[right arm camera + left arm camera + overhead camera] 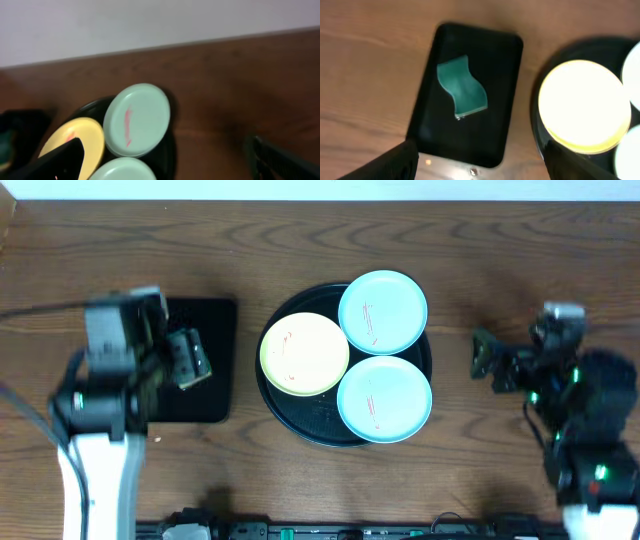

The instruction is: Clean dirty plates on tray and stack at the side

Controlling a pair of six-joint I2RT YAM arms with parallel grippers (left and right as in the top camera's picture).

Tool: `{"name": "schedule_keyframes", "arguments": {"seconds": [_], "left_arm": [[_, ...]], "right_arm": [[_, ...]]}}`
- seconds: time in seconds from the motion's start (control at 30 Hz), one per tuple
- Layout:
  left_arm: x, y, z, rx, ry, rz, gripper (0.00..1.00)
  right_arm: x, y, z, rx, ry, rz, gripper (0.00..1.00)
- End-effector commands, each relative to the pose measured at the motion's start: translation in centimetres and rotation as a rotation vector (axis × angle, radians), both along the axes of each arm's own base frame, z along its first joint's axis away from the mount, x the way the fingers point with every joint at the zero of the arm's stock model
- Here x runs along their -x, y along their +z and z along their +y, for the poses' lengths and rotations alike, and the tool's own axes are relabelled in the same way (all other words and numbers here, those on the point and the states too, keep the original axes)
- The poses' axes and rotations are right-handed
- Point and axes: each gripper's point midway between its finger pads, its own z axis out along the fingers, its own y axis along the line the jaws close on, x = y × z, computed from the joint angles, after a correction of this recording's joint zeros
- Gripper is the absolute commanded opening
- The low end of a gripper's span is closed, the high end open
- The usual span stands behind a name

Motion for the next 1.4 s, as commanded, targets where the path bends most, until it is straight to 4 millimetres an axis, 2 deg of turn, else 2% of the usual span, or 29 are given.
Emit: {"name": "schedule_keyframes", "arguments": {"seconds": [0.0, 0.2, 0.33, 0.43, 0.5, 0.6, 0.8, 0.93, 1.03, 1.17, 1.37], "left_arm": [[-1.7, -0.4, -1.4, 0.094, -0.033, 0.106, 0.81], [-2.9, -3.5, -1.6, 0.118, -0.033, 0.24, 0.81], [-3.4, -4.7, -1.6, 0.12, -0.031, 0.279, 0.81], [-4.4, -5.3, -1.5, 0.119, -0.032, 0.273, 0.81], [-4.8, -5.7, -1.3, 0.103, -0.032, 0.281, 0.81], [-5.1, -5.5, 0.3, 0.037, 0.013, 0.266, 0.81], [-4.5, -5.5, 3.2, 0.107, 0.225, 0.26, 0.81], [-4.2, -5.6, 4.1, 0.111, 0.255, 0.264, 0.81], [-4.1, -5.8, 4.5, 0.115, 0.274, 0.266, 0.81], [-3.6, -5.9, 5.8, 0.097, 0.354, 0.268, 0.81], [-3.5, -5.9, 6.5, 0.077, 0.375, 0.267, 0.81]], "right_arm": [[-1.8, 0.4, 1.0, -0.035, 0.051, 0.154, 0.99], [-3.8, -2.1, 1.0, -0.028, 0.057, 0.425, 0.99], [-5.6, -3.6, 1.5, -0.065, 0.064, 0.458, 0.99], [-6.2, -3.5, 4.3, -0.141, 0.22, 0.444, 0.99], [-6.6, -4.0, 5.9, -0.17, 0.277, 0.451, 0.85], [-6.9, -5.4, 7.9, -0.19, 0.261, 0.511, 0.8], [-7.4, -10.1, 14.2, -0.129, 0.186, 0.618, 0.63], [-7.7, -13.3, 17.8, -0.088, 0.162, 0.649, 0.52], [-7.7, -16.0, 20.4, -0.06, 0.188, 0.675, 0.48], [-7.6, -19.1, 22.6, -0.022, 0.212, 0.709, 0.4], [-7.7, -22.7, 23.2, 0.045, 0.167, 0.75, 0.29]]}}
